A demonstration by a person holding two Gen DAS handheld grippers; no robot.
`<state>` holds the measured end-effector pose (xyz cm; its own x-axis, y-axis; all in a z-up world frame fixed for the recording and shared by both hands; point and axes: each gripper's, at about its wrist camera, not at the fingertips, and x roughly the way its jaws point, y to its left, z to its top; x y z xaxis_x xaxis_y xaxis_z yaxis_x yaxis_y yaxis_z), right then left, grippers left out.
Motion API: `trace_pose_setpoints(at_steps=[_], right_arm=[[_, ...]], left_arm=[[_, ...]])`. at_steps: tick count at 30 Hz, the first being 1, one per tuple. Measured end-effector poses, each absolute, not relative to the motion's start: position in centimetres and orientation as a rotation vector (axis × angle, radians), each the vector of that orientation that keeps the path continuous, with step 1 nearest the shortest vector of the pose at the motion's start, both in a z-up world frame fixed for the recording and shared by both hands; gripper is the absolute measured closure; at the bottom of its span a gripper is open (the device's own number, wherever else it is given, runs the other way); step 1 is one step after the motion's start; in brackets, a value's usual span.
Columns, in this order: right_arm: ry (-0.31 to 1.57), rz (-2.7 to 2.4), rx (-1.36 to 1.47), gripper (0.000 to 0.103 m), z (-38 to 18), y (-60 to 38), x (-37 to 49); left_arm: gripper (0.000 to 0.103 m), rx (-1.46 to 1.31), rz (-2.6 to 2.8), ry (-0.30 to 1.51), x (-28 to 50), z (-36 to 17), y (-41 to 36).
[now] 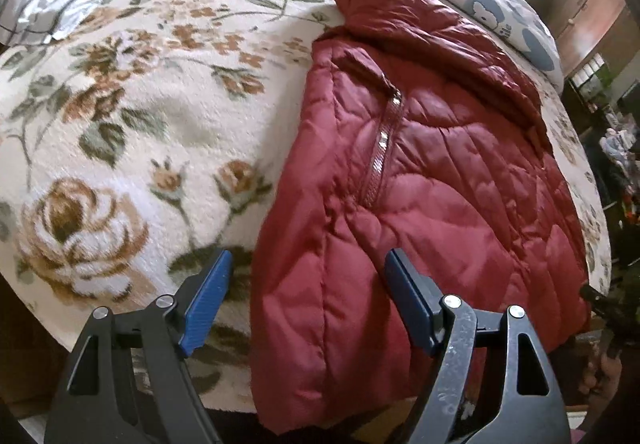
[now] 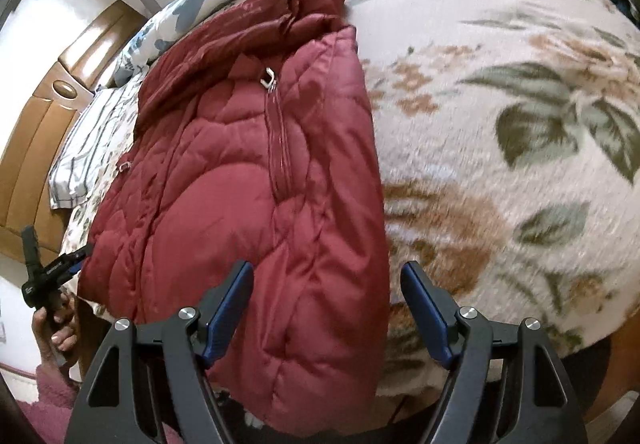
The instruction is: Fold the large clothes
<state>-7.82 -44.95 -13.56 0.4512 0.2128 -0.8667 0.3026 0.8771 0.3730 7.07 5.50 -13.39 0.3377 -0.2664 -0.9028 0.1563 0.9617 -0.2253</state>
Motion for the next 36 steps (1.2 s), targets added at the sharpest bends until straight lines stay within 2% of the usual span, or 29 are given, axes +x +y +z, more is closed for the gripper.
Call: trace_pose_setpoints(at_steps=[4,16,24,27,28,29,30,32,34,36], right_arm=[[1.113,-0.024,0.529,0.025,-13.7,-44.2,-8.2],[1.088,0.018,0.609,0.025,-14.6,-44.9,-8.8],[1.084,0.057,0.599,0.024,-15.0,-44.1,-8.7],[1.083,0.064,0.607,0.028,-15.2,-44.2,-8.7],[1.083,0.067,0.601,0.031,-15.1,-44.1,-8.6],[1.080,0.074,0.589,0.040,-15.0,-43.9,-8.6],[1.073,0.081,0.580,0.051,-14.8,-43.8,-8.6],[1.046,0.092,0.566,0.064,-14.2,-43.6,-8.7],[1.020,0.101,0.559,0.069,-13.8,-43.5,-8.8],[0.999,0.106,0.554,0.073,-13.4,-43.4,-8.7]], left_arm=[[0.020,-0.112,-0.301,1.213,6.5,-14.1,5.3],[0.019,-0.162,-0.282,1.201,6.1,-14.6,7.1],[0.018,-0.185,-0.388,1.263,5.9,-16.0,6.0],[0.019,-0.193,-0.423,1.261,5.7,-16.0,5.4],[0.024,-0.196,-0.439,1.261,5.6,-15.9,5.2],[0.036,-0.197,-0.459,1.258,5.5,-15.8,4.9],[0.043,-0.196,-0.479,1.257,5.4,-15.6,4.6],[0.068,-0.199,-0.511,1.253,5.3,-15.2,4.3],[0.077,-0.197,-0.516,1.242,5.3,-14.9,4.1],[0.080,-0.185,-0.517,1.230,5.3,-14.5,3.9]])
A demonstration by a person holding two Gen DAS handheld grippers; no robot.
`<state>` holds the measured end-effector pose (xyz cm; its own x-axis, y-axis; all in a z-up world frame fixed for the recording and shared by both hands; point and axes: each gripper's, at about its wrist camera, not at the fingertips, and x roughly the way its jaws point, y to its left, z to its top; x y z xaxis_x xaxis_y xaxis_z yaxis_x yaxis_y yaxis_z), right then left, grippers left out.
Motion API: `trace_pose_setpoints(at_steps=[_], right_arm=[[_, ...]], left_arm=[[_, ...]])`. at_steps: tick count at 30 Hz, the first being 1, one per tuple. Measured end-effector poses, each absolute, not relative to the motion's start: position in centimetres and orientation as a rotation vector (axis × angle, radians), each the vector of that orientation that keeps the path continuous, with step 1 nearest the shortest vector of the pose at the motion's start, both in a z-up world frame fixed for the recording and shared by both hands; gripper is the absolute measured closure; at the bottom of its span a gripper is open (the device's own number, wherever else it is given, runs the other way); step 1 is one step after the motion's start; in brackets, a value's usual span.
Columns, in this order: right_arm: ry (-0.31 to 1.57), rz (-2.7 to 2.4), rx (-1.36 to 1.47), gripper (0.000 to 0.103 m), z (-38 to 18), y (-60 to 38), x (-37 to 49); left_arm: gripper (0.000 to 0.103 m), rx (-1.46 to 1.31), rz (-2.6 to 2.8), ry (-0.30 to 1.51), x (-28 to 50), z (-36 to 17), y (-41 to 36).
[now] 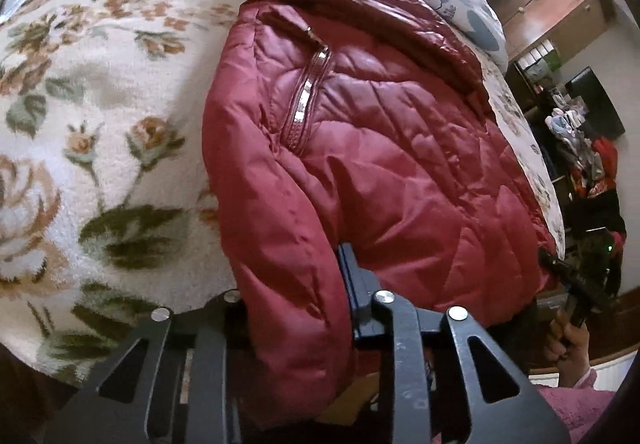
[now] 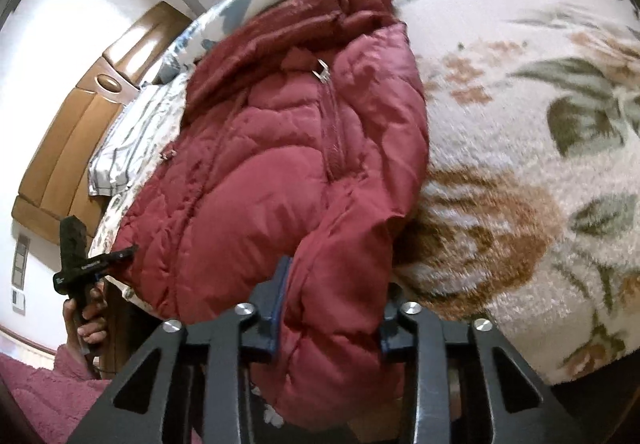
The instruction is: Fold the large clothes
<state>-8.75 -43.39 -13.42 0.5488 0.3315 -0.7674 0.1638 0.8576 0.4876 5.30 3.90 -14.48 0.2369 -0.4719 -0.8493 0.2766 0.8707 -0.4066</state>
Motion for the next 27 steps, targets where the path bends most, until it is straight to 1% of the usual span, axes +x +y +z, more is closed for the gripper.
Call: trace_pose_setpoints(at_steps=[11,27], right_arm=[[0.929,0.123,0.542,0.076,-12.2,-43.5,-8.7],[0.768,0.115,0.541,0.078,-8.2,-44.9,-8.1]], left_arm=[[0.086,-0.145,-0.512,1.163,5.2,-12.2,3.3],[0.087,-0.139,-0.574,1.022,5.6,-6.9,1.9]])
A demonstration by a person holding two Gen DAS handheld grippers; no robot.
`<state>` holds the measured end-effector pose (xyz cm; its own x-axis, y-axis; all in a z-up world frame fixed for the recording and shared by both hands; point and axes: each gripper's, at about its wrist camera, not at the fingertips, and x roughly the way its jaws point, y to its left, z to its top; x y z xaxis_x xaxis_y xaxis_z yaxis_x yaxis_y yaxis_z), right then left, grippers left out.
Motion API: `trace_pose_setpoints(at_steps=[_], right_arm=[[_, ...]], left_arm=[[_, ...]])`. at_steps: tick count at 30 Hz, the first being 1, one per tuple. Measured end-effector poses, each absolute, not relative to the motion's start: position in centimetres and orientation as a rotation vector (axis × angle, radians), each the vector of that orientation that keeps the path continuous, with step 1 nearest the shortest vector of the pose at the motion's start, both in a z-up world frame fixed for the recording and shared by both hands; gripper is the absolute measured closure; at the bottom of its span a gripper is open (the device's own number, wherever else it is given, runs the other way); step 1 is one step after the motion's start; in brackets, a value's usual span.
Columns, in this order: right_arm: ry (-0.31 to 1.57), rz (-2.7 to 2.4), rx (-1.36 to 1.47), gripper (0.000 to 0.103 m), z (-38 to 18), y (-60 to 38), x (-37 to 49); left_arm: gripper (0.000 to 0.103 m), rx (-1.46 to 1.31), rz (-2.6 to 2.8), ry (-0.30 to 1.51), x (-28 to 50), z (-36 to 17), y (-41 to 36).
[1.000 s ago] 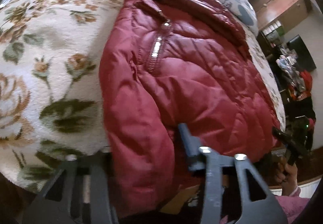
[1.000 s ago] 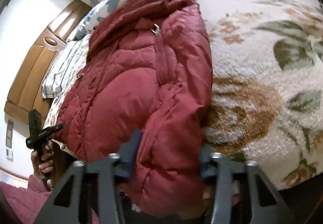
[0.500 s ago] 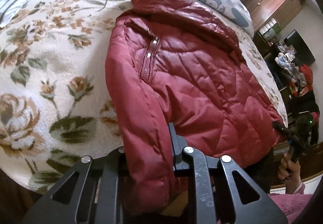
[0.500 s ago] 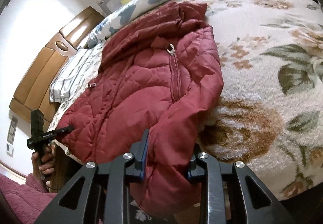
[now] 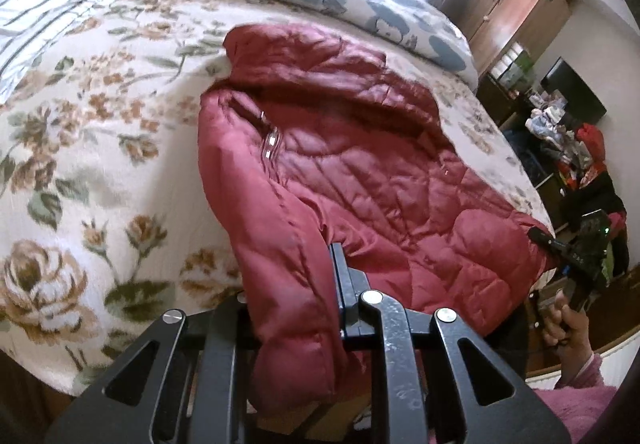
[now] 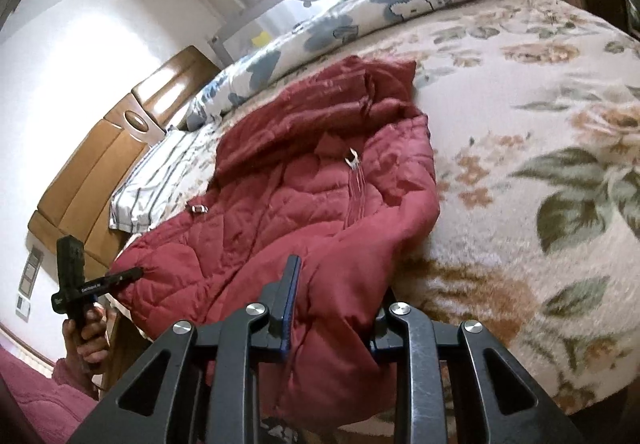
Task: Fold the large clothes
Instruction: 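Lift the hem with both grippers and fold it toward the collar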
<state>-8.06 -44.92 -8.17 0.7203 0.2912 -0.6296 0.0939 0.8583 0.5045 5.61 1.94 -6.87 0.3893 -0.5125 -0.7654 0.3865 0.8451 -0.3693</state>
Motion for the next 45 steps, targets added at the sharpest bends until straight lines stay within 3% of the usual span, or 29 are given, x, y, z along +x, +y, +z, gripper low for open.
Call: trace_pose_setpoints(at_steps=[22,35,45], right_arm=[[0.581,0.029,0.417,0.078,-2.5,-46.9,2.0],[0.549,-0.076,0.414,0.077,-3.0,-49.4,12.0],[0.610,-0.175,0.473,0.077,-5.9,-52.5,19.3]], left_arm=[[0.086,-0.160,-0.472,0.813,15.1,-1.3,-1.6],[0.085,-0.121,-0.359,0.780,24.3,-1.6,-6.1],[0.082,-0.075,-0.277,0.849,32.4,-5.0,-8.7]])
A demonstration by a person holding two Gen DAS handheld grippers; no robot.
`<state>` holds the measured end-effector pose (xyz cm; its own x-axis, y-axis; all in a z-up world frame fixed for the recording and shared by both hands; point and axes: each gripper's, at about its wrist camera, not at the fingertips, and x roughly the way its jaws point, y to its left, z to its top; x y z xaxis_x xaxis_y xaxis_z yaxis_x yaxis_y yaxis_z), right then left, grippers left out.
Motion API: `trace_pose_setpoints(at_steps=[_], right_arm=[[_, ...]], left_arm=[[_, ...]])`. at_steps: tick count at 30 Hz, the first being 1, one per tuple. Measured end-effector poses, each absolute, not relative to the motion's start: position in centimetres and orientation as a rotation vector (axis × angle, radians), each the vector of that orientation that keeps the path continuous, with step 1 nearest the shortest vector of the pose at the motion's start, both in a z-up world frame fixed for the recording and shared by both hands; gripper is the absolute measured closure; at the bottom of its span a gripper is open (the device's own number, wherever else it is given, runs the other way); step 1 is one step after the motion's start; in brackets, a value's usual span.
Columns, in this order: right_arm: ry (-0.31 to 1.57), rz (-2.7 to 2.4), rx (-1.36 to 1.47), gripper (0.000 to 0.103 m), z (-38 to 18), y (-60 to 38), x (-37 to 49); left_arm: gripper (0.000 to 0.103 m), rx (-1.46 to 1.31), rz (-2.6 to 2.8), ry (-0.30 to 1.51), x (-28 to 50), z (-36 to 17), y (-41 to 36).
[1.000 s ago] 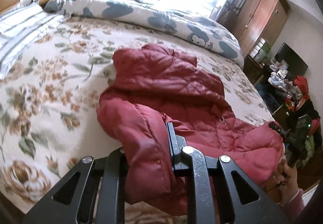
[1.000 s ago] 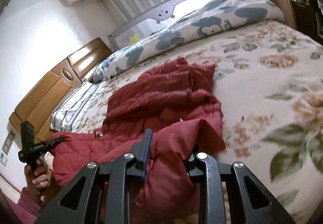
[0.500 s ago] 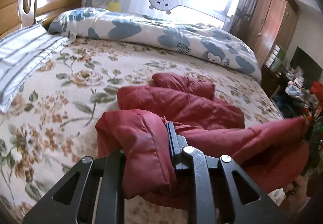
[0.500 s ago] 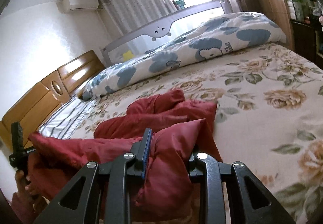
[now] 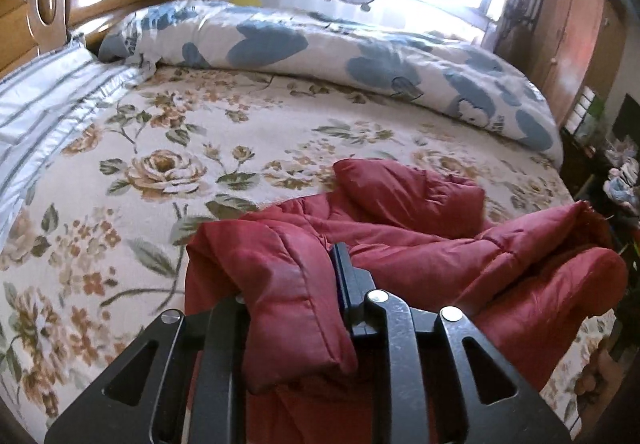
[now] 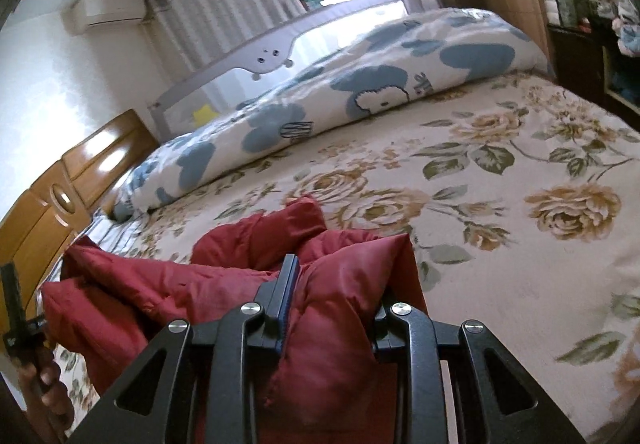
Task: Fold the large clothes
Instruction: 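Lift the hem with both grippers and fold it toward the collar, then lay the hem over the collar and open both grippers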
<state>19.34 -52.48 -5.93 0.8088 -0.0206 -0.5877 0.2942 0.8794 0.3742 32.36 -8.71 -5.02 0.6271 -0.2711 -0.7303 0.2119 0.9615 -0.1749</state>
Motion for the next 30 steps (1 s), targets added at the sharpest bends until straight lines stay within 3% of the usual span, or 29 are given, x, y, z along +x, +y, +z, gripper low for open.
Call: trace_pose_setpoints(at_steps=[17,21,26,30], right_arm=[[0.699,-0.277,0.564,0.073,-13.8,-55.5,27.7],[0.724,-0.297,0.557,0.073,-14.3,-55.5,28.6],[0.724,-0.300,0.556,0.073,-14.8,-55.5,28.7],[0.726,-0.306,0.555,0.072,-14.9,-55.6,28.9]], left_arm=[[0.076,-0.123,-0.255,0.988,41.8,-12.2,-11.5],[0.072,-0.121,-0.269,0.977,40.6,-10.8,-11.2],[0.055,-0.113,-0.310,0.884,35.4,-6.9,-10.2],[0.050,-0.104,-0.384,0.834,31.6,-4.8,-10.3]])
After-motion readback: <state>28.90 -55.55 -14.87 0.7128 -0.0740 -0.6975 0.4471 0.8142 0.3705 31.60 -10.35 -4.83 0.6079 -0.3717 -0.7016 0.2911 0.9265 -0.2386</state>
